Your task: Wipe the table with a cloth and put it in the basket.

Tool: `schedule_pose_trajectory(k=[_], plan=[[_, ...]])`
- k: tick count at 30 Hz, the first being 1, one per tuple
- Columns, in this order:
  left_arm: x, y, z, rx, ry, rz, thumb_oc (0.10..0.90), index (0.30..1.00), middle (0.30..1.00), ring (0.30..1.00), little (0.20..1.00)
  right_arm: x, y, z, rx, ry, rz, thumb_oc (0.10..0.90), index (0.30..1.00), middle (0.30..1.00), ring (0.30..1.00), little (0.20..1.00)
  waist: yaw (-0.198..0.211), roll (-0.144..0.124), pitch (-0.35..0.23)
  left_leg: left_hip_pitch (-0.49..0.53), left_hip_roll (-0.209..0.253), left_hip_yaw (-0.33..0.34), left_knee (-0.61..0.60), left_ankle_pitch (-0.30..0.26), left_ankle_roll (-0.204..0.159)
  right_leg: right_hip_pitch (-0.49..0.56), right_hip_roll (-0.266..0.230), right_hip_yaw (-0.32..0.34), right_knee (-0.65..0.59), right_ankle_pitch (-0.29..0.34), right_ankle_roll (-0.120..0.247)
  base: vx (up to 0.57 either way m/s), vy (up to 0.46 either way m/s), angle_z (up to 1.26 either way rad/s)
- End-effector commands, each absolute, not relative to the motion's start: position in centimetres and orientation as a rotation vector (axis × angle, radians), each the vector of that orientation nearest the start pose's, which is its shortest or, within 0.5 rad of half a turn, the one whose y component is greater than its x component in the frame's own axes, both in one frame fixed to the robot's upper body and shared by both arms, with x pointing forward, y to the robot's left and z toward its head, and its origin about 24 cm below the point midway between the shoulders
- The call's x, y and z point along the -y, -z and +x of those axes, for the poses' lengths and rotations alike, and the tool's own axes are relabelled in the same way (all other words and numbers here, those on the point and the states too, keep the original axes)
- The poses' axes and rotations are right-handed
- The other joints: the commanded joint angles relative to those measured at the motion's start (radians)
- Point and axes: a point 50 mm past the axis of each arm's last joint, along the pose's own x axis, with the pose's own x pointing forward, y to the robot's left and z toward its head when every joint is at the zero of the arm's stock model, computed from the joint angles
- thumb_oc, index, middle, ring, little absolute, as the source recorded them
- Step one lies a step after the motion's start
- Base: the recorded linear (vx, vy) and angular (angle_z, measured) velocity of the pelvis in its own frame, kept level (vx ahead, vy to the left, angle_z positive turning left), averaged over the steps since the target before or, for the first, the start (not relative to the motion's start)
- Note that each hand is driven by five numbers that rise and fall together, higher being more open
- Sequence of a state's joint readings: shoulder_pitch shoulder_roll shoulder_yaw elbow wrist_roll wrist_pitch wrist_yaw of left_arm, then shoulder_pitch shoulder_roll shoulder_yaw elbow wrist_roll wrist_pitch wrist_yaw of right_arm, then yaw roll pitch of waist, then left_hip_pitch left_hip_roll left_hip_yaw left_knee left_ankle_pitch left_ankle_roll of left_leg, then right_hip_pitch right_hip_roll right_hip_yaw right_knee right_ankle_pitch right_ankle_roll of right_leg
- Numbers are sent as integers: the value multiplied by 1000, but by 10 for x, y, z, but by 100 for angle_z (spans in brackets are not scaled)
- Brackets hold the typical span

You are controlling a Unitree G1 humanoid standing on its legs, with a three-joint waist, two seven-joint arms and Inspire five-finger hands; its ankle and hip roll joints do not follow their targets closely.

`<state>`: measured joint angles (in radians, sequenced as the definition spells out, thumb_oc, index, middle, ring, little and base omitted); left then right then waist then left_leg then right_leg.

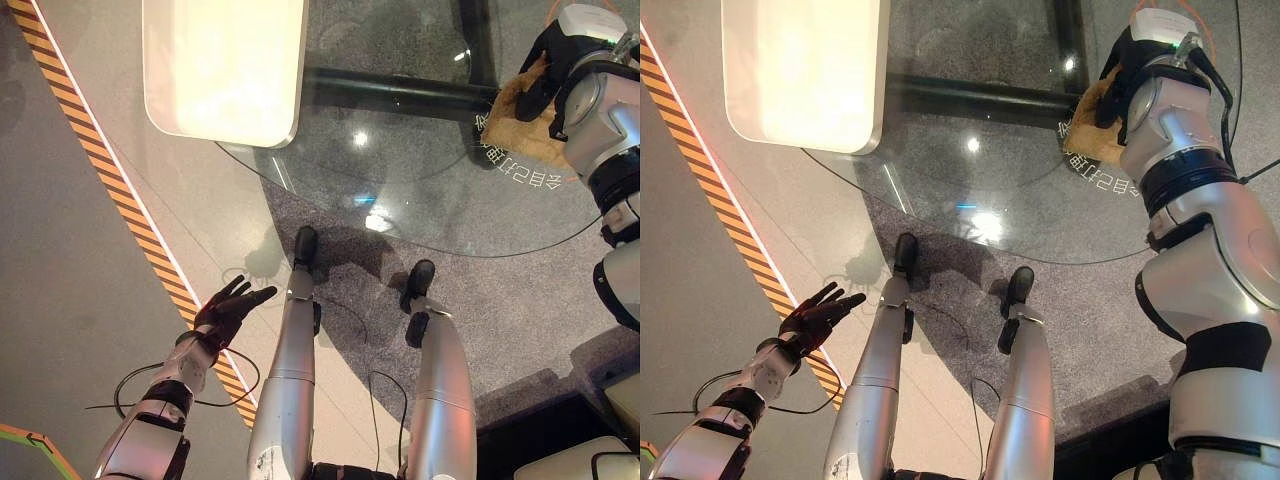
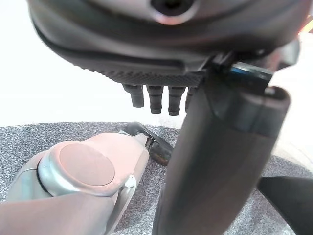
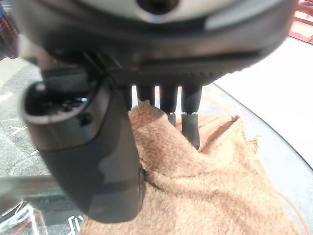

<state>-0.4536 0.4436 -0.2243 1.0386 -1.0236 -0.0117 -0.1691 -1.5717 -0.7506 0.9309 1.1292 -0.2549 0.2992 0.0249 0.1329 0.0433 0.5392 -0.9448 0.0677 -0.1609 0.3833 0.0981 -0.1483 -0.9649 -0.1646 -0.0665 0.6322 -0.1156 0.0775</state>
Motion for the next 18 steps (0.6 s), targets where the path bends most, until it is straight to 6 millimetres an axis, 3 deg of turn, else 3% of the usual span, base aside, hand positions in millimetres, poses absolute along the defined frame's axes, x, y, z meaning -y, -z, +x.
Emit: schedule_pose_trajectory(k=[1,9,18], plan=[[-276,44,271,-496,-210,-460,800,900,900,900,900,276,-359,392,-72,550,-1529,100,300,300,300,200,-3,36,-19,4,-114,76,28,-75,131,10,102,-70,-83,36,-62,0,0,0],[-276,44,272,-498,-209,-459,800,900,900,900,900,275,-360,392,-39,550,-1534,100,300,300,300,200,-5,35,-19,8,-114,76,23,-74,131,14,102,-70,-90,37,-61,0,0,0],[-271,47,270,-493,-208,-464,800,900,900,900,900,259,-366,394,152,566,-1425,100,300,300,300,200,-7,35,-19,8,-116,76,22,-74,131,15,105,-70,-94,39,-59,0,0,0]])
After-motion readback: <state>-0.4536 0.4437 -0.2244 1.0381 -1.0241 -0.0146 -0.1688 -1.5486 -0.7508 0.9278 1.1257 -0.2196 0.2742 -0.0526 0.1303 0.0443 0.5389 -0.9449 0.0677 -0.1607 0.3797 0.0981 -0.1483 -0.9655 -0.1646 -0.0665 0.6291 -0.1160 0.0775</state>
